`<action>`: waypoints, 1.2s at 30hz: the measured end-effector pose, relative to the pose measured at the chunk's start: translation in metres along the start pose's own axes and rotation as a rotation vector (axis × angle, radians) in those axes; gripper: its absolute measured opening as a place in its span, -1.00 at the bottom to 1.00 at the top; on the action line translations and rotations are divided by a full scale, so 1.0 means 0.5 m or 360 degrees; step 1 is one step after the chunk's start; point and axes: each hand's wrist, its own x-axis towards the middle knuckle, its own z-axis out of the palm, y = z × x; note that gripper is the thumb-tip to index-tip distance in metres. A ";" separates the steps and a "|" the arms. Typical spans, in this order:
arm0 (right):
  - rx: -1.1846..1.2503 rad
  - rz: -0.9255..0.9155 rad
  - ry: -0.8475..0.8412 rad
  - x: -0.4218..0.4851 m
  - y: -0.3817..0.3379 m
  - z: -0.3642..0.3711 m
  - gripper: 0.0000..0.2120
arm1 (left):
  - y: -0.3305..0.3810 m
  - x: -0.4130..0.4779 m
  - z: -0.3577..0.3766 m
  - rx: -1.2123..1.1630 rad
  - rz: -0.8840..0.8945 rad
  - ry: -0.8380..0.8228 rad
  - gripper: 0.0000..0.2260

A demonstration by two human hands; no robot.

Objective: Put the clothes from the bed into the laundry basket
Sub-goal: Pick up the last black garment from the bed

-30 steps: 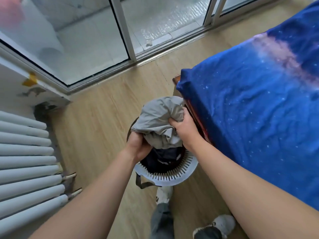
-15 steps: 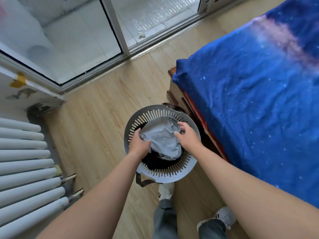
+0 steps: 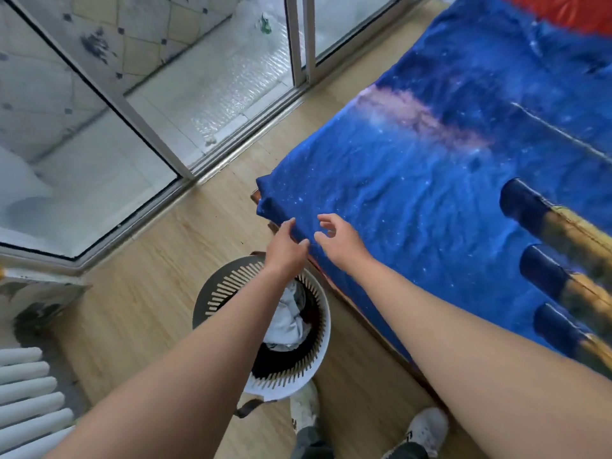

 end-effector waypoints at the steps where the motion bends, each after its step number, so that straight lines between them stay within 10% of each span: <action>1: 0.0016 0.0000 0.0053 0.002 0.016 -0.042 -0.59 | 0.038 0.002 0.027 0.0022 0.0042 -0.0023 -0.45; 17: 0.0379 0.0429 0.0973 -0.228 0.483 -0.835 -0.60 | 0.635 -0.239 0.772 0.0374 0.0789 -0.0758 -0.58; 36: 0.0036 0.1334 0.1080 -0.395 0.934 -1.175 -0.60 | 0.657 -0.360 1.152 0.0657 0.0660 -0.1019 -0.50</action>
